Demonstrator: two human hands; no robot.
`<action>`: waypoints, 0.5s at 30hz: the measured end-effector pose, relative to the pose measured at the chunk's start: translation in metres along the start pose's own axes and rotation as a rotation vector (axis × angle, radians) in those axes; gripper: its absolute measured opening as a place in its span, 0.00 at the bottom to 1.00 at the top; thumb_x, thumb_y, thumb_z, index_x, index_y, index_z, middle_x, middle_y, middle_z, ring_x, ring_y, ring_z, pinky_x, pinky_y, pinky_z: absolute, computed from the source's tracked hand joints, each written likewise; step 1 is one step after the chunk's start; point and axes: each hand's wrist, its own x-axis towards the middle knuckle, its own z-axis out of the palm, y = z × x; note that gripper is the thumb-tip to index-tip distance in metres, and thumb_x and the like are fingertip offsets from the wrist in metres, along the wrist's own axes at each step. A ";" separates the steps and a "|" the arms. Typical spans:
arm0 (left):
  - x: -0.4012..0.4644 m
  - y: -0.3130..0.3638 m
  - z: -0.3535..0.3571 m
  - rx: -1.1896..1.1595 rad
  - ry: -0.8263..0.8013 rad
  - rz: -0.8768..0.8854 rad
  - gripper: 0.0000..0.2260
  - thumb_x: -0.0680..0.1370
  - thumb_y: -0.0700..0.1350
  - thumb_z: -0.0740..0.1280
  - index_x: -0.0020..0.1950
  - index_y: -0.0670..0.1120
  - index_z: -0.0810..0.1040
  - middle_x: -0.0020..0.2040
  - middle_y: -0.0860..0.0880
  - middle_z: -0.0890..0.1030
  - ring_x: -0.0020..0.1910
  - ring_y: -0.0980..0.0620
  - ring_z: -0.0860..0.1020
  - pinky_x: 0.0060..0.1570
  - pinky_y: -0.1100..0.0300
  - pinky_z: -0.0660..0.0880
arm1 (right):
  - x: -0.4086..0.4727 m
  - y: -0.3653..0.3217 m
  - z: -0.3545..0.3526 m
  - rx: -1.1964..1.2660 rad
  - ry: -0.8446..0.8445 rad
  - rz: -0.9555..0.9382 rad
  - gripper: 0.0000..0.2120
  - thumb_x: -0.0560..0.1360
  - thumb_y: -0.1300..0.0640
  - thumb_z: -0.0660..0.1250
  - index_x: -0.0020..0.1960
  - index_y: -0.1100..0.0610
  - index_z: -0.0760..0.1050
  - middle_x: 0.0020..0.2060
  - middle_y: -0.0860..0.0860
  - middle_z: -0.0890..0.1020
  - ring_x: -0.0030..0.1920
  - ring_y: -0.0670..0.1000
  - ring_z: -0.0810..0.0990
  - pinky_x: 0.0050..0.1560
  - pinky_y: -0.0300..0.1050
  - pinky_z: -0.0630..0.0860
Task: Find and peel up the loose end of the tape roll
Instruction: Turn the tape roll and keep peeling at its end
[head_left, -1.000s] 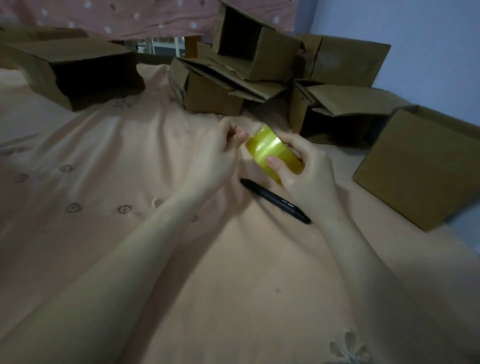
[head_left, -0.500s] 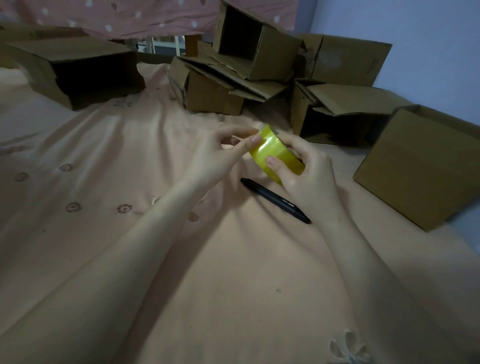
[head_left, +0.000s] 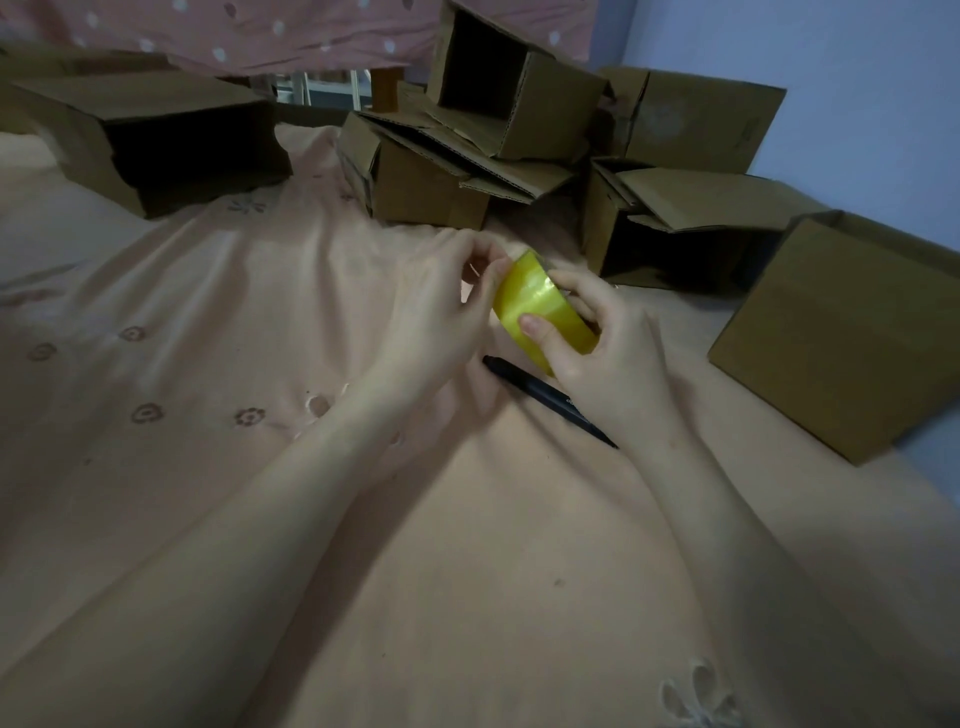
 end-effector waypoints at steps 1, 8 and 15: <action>0.000 0.001 0.000 0.032 0.029 0.041 0.05 0.78 0.42 0.64 0.46 0.42 0.77 0.42 0.50 0.76 0.40 0.56 0.73 0.41 0.62 0.72 | 0.000 -0.001 0.001 -0.003 0.004 -0.005 0.14 0.71 0.53 0.70 0.56 0.53 0.76 0.46 0.48 0.83 0.48 0.47 0.81 0.48 0.47 0.78; 0.000 0.013 -0.002 0.168 0.066 0.201 0.06 0.78 0.42 0.62 0.46 0.42 0.77 0.42 0.52 0.73 0.42 0.53 0.70 0.41 0.63 0.67 | 0.003 -0.003 0.000 0.030 0.055 0.026 0.14 0.72 0.52 0.70 0.55 0.57 0.77 0.44 0.49 0.84 0.48 0.50 0.81 0.49 0.53 0.78; 0.001 0.013 -0.005 0.218 0.017 0.235 0.05 0.78 0.41 0.63 0.47 0.41 0.76 0.42 0.53 0.71 0.41 0.54 0.68 0.41 0.69 0.63 | 0.002 -0.010 0.000 0.113 0.028 0.122 0.15 0.73 0.55 0.70 0.58 0.57 0.76 0.40 0.44 0.82 0.43 0.42 0.81 0.44 0.38 0.79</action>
